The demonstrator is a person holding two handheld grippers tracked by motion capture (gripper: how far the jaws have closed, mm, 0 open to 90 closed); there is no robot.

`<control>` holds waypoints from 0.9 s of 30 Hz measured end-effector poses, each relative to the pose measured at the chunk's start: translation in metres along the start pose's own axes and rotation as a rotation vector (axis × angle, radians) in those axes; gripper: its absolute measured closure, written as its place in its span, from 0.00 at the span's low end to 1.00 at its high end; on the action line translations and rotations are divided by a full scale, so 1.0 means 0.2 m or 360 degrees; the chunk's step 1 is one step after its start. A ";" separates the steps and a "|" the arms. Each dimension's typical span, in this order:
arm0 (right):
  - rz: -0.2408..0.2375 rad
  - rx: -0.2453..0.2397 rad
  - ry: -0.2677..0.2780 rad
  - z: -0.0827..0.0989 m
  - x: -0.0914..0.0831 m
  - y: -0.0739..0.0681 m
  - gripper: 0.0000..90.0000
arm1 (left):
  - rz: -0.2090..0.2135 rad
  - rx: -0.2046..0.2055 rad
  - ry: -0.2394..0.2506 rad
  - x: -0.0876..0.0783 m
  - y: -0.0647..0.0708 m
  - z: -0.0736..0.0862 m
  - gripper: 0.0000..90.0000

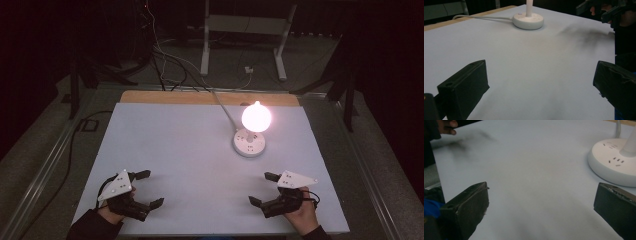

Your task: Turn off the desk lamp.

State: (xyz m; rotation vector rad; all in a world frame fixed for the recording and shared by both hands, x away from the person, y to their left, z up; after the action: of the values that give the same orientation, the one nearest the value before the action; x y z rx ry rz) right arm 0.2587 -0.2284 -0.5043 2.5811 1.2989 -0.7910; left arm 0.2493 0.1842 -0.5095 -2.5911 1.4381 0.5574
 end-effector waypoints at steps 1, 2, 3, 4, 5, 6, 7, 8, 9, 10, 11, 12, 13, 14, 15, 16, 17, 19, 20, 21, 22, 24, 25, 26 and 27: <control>-0.0003 -0.0004 0.0003 -0.01 0.00 0.00 0.00 | 0.0001 -0.0001 -0.0004 0.00 0.00 0.00 0.00; -0.0002 -0.0008 0.0008 -0.02 -0.01 0.00 0.00 | 0.0002 -0.0001 -0.0004 0.00 0.00 0.00 0.01; -0.0004 -0.0007 0.0020 -0.03 -0.01 0.00 0.00 | 0.0003 -0.0001 0.0000 0.00 0.00 0.00 0.00; -0.0009 -0.0008 0.0034 -0.04 -0.02 0.00 0.00 | 0.0004 -0.0002 0.0001 0.00 0.00 0.00 0.00; -0.0002 -0.0015 0.0036 -0.06 -0.02 0.00 0.00 | 0.0003 -0.0003 0.0000 0.00 0.00 0.00 0.01; 0.0009 -0.0026 0.0044 -0.07 -0.02 0.00 0.00 | 0.0003 0.0000 -0.0004 0.00 0.00 0.00 0.00; 0.0015 -0.0029 0.0050 -0.08 -0.02 0.01 0.00 | 0.0004 -0.0002 -0.0005 0.00 0.00 0.00 0.00; 0.0021 -0.0035 0.0063 -0.09 -0.03 0.01 0.00 | 0.0004 -0.0002 -0.0005 0.00 0.00 0.00 0.00; 0.0025 -0.0035 0.0069 -0.10 -0.03 0.02 0.00 | 0.0004 0.0000 0.0002 0.00 0.00 0.00 0.01; 0.0026 -0.0038 0.0074 -0.10 -0.03 0.02 0.00 | 0.0004 -0.0002 0.0002 0.00 0.00 0.00 0.00; 0.0028 -0.0032 0.0086 -0.11 -0.04 0.03 0.00 | 0.0003 -0.0005 0.0000 0.00 0.00 0.00 0.00; 0.0030 -0.0028 0.0093 -0.12 -0.04 0.03 0.00 | 0.0003 -0.0005 -0.0001 0.00 0.00 0.00 0.00; 0.0040 -0.0032 0.0097 -0.13 -0.04 0.04 0.00 | 0.0003 -0.0006 -0.0002 0.00 0.00 0.00 0.01; 0.0049 -0.0034 0.0104 -0.14 -0.04 0.05 0.00 | 0.0005 -0.0006 0.0002 0.00 0.00 0.00 0.00; 0.0048 -0.0033 0.0111 -0.15 -0.04 0.05 0.00 | 0.0006 -0.0006 0.0001 0.00 0.00 0.00 0.01; 0.0052 -0.0028 0.0118 -0.16 -0.05 0.06 0.00 | 0.0005 -0.0005 -0.0001 0.00 0.00 0.00 0.00; 0.0060 -0.0032 0.0122 -0.16 -0.05 0.06 0.00 | 0.0004 -0.0005 -0.0002 0.00 0.00 0.00 0.00; 0.0062 -0.0027 0.0129 -0.17 -0.05 0.07 0.00 | 0.0005 -0.0009 -0.0002 0.00 0.00 0.00 0.00; 0.0068 -0.0024 0.0133 -0.18 -0.05 0.08 0.00 | 0.0009 -0.0012 0.0005 0.00 0.00 0.00 0.00; 0.0073 -0.0024 0.0137 -0.19 -0.05 0.09 0.00 | 0.0009 -0.0012 0.0005 0.00 0.00 0.00 0.00; 0.0079 -0.0022 0.0141 -0.19 -0.06 0.09 0.00 | 0.0004 -0.0016 0.0003 0.00 0.00 0.00 0.01; 0.0096 -0.0022 0.0156 -0.20 -0.06 0.11 0.00 | 0.0002 -0.0014 0.0005 0.00 0.00 0.00 0.01; 0.0101 -0.0023 0.0158 -0.21 -0.06 0.12 0.00 | 0.0003 -0.0013 0.0006 0.00 0.00 0.00 0.00; 0.0105 -0.0025 0.0154 -0.21 -0.06 0.12 0.00 | 0.0004 -0.0012 0.0010 0.00 0.00 0.00 0.00; 0.0115 -0.0025 0.0160 -0.22 -0.06 0.13 0.00 | 0.0007 -0.0014 0.0010 0.00 0.00 0.00 0.00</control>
State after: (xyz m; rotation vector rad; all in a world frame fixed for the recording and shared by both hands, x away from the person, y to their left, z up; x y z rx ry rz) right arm 0.2896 -0.2370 -0.4637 2.6701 1.2246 -0.6437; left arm 0.2495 0.1846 -0.5093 -2.5997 1.4465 0.5578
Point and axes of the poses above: each handheld gripper's, and its own axes: x roughly forward along the jaws, z roughly out of its underside, y roughly to its right, the point moved 4 cm from there along x, roughly forward along the jaws, and after that the axes turned 1 degree about -y, right-handed, at the moved point
